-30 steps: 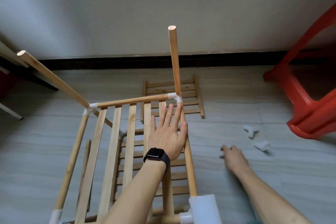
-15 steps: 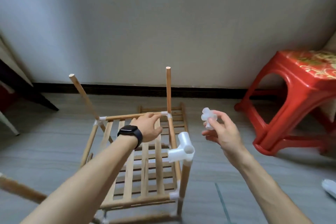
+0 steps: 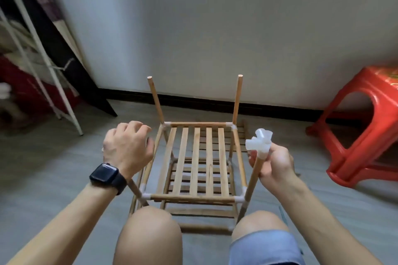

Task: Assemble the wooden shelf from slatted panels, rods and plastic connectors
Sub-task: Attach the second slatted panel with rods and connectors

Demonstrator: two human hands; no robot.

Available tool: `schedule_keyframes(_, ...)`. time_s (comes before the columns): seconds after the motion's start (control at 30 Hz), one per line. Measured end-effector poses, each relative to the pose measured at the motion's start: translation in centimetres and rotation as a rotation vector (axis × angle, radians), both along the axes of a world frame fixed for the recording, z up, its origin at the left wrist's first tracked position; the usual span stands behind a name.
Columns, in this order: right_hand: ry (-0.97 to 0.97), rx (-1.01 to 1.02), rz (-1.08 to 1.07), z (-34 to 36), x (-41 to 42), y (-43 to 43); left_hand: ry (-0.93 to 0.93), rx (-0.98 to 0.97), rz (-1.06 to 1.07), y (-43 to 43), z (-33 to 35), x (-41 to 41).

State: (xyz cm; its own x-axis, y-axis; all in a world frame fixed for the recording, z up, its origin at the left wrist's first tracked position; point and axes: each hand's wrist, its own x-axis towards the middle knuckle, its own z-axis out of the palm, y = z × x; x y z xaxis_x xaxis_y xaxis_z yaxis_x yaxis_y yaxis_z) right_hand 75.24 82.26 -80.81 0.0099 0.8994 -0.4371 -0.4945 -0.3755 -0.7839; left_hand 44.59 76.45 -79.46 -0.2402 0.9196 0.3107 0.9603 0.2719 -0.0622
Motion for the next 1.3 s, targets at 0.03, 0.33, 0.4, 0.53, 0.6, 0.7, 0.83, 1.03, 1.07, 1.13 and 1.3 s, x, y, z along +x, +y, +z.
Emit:
schedule_keyframes(0.03,-0.024,-0.011,0.034,-0.1,-0.4,-0.4,0.016,0.049,-0.014,-0.2,-0.3,-0.1)
schedule_keyframes(0.33,-0.150,0.062,0.076,-0.6,-2.4,-1.5,-0.051,0.283,0.232,-1.0,-0.3,-0.8)
schedule_keyframes(0.4,-0.158,0.068,0.069,-0.6,-2.8,-1.7,-0.209,0.338,0.262,-1.3,0.2,-0.6)
schedule_keyframes(0.53,-0.165,0.074,0.070,-0.9,-2.9,-1.5,-0.279,0.343,0.247,-0.3,0.9,-1.1)
schedule_keyframes(0.6,-0.189,0.091,0.099,-1.4,-3.0,-1.3,-0.284,0.327,0.219,1.1,1.2,-1.5)
schedule_keyframes(0.7,-0.244,0.118,0.188,-2.1,-3.9,-1.2,-0.327,0.239,0.151,3.5,1.3,-3.4)
schedule_keyframes(0.83,-0.246,0.184,0.357,-2.4,-5.7,-1.7,-0.381,0.080,0.008,6.1,2.8,-5.1)
schedule_keyframes(1.03,-0.551,0.388,0.304,-1.2,-5.4,1.5,-0.801,0.111,-0.396,4.3,5.3,2.8)
schedule_keyframes(1.07,-0.565,0.388,0.226,-1.2,-4.9,3.0,-0.947,0.025,-0.456,3.4,5.3,4.6)
schedule_keyframes(1.13,-0.591,0.396,0.079,-1.0,-3.4,6.5,-1.210,-0.141,-0.525,2.2,5.2,7.7)
schedule_keyframes(1.3,-0.707,0.441,-0.142,1.8,-0.6,13.2,-1.352,-0.323,-0.430,1.7,3.9,11.3)
